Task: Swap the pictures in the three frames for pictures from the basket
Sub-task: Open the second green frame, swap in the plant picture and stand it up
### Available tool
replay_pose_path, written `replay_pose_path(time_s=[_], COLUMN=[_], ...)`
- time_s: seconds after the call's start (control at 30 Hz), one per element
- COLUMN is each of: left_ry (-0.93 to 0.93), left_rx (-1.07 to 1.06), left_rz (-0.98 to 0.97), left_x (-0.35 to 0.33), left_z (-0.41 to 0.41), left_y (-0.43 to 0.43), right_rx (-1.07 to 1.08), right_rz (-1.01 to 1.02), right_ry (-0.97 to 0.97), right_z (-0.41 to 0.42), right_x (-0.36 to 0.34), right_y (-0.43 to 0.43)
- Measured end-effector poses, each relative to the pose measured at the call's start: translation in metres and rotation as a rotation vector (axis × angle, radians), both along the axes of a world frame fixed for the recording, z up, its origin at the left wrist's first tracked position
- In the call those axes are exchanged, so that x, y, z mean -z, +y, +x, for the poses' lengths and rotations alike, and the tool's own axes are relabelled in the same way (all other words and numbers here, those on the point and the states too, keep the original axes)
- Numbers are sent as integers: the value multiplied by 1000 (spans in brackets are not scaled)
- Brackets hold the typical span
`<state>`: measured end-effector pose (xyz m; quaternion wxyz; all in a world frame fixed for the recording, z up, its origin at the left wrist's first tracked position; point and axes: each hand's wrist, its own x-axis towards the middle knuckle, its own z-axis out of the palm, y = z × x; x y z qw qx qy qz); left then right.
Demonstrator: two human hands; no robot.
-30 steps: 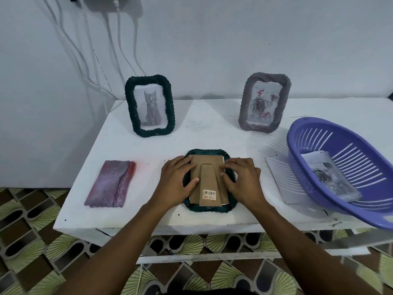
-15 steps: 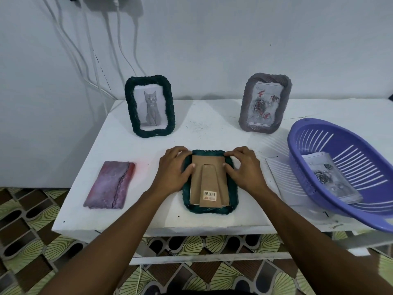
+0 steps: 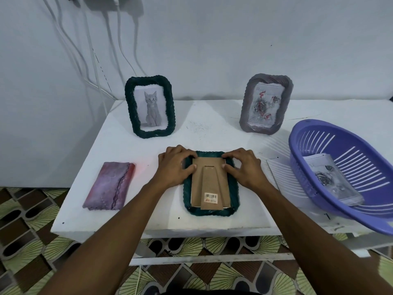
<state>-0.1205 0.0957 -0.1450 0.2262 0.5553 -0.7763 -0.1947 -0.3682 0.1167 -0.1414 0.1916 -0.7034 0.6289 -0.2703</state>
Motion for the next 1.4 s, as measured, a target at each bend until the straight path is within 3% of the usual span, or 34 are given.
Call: replay_pose_path(time_s=[0.27,0.43,0.57,0.87,1.1,1.27,1.4], left_ry=[107,51,33,19,28,45,-70], left_rx=[1,227,242,166,147,-64,114], left_rz=[13,92,36,-114,-68,-111,-117], left_x=[-1,-1,3,6,2,-23,-37], left_z=[4,28,30,23,48,48,0], left_y=[20,69,82,85,73,65,60], right_rx=[-14,-305,-377,-313,-264,-232,-42], right_rz=[-12,-5,25,-64,-73,-79,-116], right_ry=[-100,76,146,89,59,-110,62], right_z=[-5,-22,-26,-14,16,29,0], right_x=[-4,-8,-6,8,9,7,8], right_y=[17,62,78,77,73,62,52])
